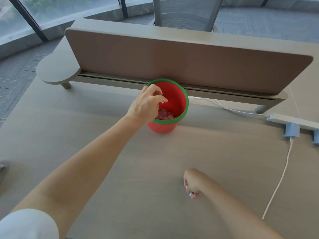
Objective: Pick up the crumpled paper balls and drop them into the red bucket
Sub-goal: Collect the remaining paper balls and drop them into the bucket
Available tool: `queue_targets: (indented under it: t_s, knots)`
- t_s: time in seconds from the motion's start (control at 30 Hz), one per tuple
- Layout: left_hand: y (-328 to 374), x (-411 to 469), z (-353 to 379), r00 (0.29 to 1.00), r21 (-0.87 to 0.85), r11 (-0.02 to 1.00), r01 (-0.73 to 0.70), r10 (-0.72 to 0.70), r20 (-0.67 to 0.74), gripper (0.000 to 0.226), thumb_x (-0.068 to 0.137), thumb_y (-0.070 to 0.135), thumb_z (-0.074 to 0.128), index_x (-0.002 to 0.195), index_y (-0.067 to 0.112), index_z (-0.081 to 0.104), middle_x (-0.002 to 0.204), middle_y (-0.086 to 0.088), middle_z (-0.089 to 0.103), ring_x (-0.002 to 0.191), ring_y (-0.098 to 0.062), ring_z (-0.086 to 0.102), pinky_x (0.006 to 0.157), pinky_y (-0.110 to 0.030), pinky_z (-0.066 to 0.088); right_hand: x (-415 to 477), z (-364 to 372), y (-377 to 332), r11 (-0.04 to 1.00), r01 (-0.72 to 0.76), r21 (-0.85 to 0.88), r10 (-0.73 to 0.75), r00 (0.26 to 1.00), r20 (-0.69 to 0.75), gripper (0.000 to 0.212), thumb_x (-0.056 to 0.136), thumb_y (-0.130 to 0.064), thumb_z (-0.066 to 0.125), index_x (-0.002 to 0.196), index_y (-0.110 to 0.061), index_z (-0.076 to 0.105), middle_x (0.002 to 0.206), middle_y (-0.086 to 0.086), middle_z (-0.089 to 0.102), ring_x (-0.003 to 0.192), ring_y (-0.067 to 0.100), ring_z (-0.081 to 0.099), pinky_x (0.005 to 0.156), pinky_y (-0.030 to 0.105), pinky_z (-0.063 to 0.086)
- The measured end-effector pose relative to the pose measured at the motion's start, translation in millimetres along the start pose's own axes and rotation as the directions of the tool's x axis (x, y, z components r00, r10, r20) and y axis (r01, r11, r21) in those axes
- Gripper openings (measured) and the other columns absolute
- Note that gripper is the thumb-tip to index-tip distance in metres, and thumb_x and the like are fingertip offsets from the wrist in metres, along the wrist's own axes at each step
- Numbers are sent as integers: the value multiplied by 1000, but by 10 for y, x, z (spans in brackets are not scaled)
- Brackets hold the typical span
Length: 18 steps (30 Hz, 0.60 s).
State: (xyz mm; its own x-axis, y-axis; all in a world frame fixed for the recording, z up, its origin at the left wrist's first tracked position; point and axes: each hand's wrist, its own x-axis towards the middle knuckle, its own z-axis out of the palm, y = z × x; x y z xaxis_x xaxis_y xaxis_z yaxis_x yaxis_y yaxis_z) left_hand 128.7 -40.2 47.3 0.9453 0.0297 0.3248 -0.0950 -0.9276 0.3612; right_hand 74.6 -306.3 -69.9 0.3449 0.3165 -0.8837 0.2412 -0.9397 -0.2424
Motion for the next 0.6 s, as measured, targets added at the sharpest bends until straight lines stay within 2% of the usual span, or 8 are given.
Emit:
queue_targets:
  t_s: [0.07, 0.17, 0.23, 0.3, 0.4, 0.5, 0.53, 0.6]
  knots:
    - [34, -10, -34, 1000, -20, 1000, 25, -25, -15, 24, 86, 2, 60, 105, 12, 72, 106, -11, 63, 97, -32, 57, 75, -42, 56, -40, -96, -25, 996, 29, 89, -32, 999, 29, 19, 81, 3, 54, 70, -12, 59, 62, 5, 66, 56, 20, 68, 48, 18, 50]
    - [65, -34, -68, 996, -58, 996, 69, -72, -48, 23, 92, 21, 59, 111, 11, 63, 91, -5, 67, 82, -20, 53, 77, -38, 53, -129, -341, -51, 963, 134, 235, -110, 988, -113, 13, 79, -2, 59, 71, -12, 63, 65, 9, 69, 54, 17, 69, 46, 20, 49]
    - [47, -65, -83, 996, -62, 995, 79, -82, -46, 20, 93, 27, 58, 106, 12, 64, 80, -2, 65, 75, -14, 47, 73, -35, 51, -247, -557, -116, 926, 228, 300, -183, 968, -171, 7, 79, -5, 64, 75, -10, 67, 61, 4, 69, 52, 14, 67, 47, 20, 49]
    - [25, -107, -89, 996, -62, 994, 89, -90, -26, 18, 94, 29, 57, 95, 13, 65, 75, 0, 63, 72, -14, 46, 69, -34, 49, -402, -797, -225, 859, 335, 388, -257, 936, -239, 4, 82, -4, 68, 78, -6, 68, 57, -1, 67, 49, 13, 64, 47, 21, 49]
    - [-3, -181, -92, 993, -67, 991, 112, -114, -20, 17, 93, 26, 58, 88, 13, 66, 75, -3, 65, 72, -15, 43, 66, -34, 48, -647, -1129, -464, 700, 510, 499, -303, 846, -439, 4, 83, 0, 71, 82, -3, 68, 61, 2, 65, 45, 10, 61, 46, 21, 48]
    - [-38, -253, -100, 990, -66, 988, 143, -144, -11, 16, 93, 27, 58, 87, 13, 65, 75, -3, 65, 72, -16, 43, 64, -35, 49, -793, -1409, -735, 561, 669, 487, -271, 705, -655, 4, 83, 0, 71, 86, 0, 68, 65, 7, 64, 42, 7, 59, 44, 19, 48]
    - [-44, -276, -103, 988, -65, 986, 152, -152, -2, 16, 93, 27, 58, 88, 14, 65, 76, -3, 65, 72, -16, 44, 64, -36, 49, -799, -1487, -817, 548, 696, 464, -248, 664, -705, 4, 84, -1, 71, 87, 1, 68, 67, 9, 65, 42, 7, 59, 46, 22, 50]
    - [-55, -310, -112, 987, -64, 985, 163, -163, 11, 15, 92, 28, 58, 90, 15, 64, 76, -3, 65, 73, -17, 46, 65, -37, 50, -749, -1609, -946, 587, 705, 399, -217, 611, -761, 5, 84, -3, 71, 87, 1, 70, 72, 11, 68, 44, 9, 63, 48, 25, 53]
